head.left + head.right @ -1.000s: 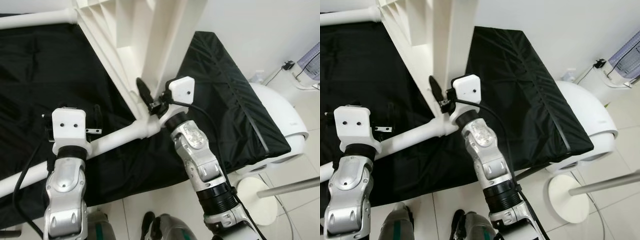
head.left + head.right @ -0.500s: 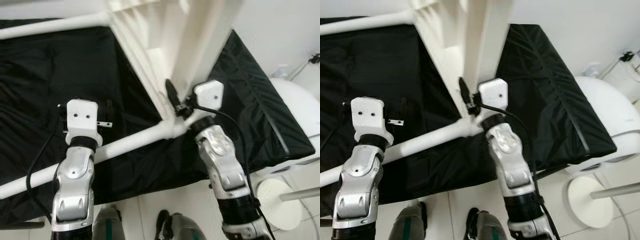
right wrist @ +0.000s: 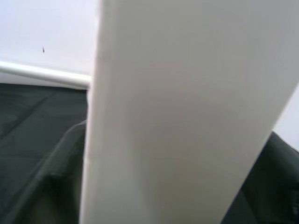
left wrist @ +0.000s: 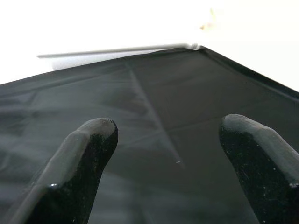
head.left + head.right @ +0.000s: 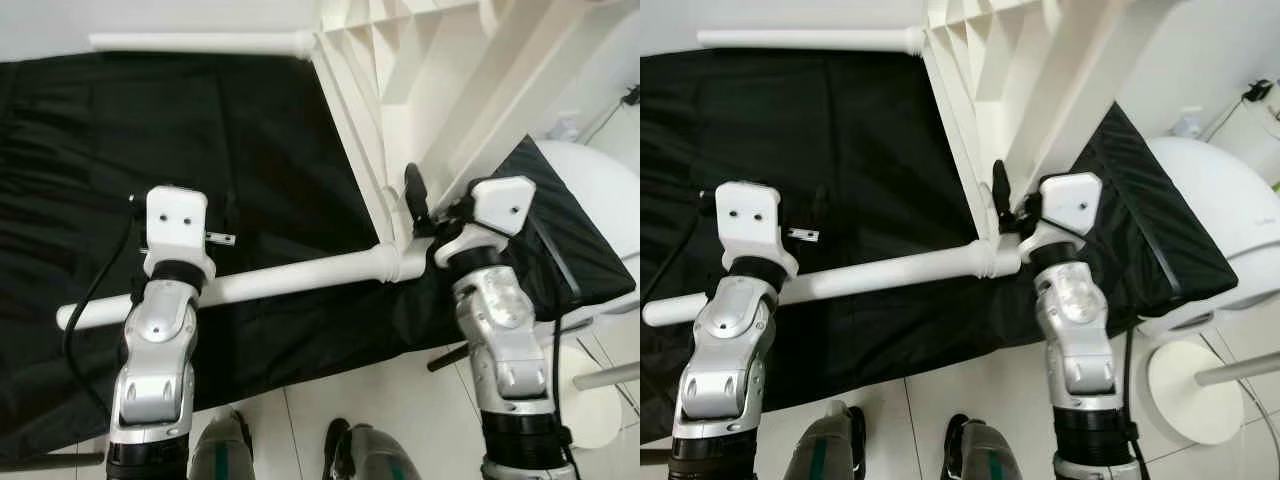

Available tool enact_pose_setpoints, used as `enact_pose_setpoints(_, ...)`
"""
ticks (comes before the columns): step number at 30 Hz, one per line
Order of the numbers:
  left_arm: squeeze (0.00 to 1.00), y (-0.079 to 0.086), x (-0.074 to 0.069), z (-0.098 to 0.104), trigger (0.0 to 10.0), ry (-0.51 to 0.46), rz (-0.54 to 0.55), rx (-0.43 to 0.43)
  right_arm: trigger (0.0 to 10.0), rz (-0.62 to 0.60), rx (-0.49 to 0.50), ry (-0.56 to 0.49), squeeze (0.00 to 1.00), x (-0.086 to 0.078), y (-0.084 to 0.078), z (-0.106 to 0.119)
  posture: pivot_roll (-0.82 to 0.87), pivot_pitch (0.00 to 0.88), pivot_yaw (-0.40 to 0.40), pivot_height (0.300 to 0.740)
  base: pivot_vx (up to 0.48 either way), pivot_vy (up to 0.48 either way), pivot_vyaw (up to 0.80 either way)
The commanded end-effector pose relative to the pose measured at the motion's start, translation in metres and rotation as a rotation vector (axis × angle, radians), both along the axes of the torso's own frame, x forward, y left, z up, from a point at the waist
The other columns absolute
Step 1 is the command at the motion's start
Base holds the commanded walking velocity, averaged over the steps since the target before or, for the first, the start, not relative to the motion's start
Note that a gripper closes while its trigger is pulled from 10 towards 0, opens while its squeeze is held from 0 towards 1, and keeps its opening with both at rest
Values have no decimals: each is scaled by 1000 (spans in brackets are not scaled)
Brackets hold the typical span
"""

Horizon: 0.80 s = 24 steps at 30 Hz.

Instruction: Building children table

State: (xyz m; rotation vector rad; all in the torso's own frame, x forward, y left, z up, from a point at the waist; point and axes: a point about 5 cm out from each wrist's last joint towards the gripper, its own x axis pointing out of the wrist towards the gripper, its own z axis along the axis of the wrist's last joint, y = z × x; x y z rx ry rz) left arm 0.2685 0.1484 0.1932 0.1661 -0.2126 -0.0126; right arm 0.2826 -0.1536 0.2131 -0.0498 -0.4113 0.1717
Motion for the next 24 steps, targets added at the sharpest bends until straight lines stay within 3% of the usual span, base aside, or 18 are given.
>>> enact_pose_setpoints(1, 0, -3, 3, -3, 10000, 30, -44, 5, 10000, 66, -5, 31, 0, 4, -3, -3, 21, 169, -33, 740, 0, 0, 0)
enact_pose_setpoints(6, 0, 1, 4, -1, 10000, 18, -29, 8, 10000, 134, -81, 32, 0, 4, -7, -3, 31, 167, -43, 740, 0, 0, 0)
enact_pose_setpoints(16, 0, 0, 3, 0, 10000, 14, -21, 0, 10000, 156, -99, 9, 0, 4, -9, 1, 37, 165, -49, 740, 0, 0, 0)
enact_pose_setpoints(20, 0, -1, 4, 1, 10000, 10, -29, 3, 10000, 309, -113, -54, 0, -11, 4, 10, 39, 164, -51, 740, 0, 0, 0)
enact_pose_setpoints(24, 0, 0, 4, 1, 10000, 10, -28, 5, 10000, 304, -121, -71, 0, -20, 7, 7, 40, 163, -52, 740, 0, 0, 0)
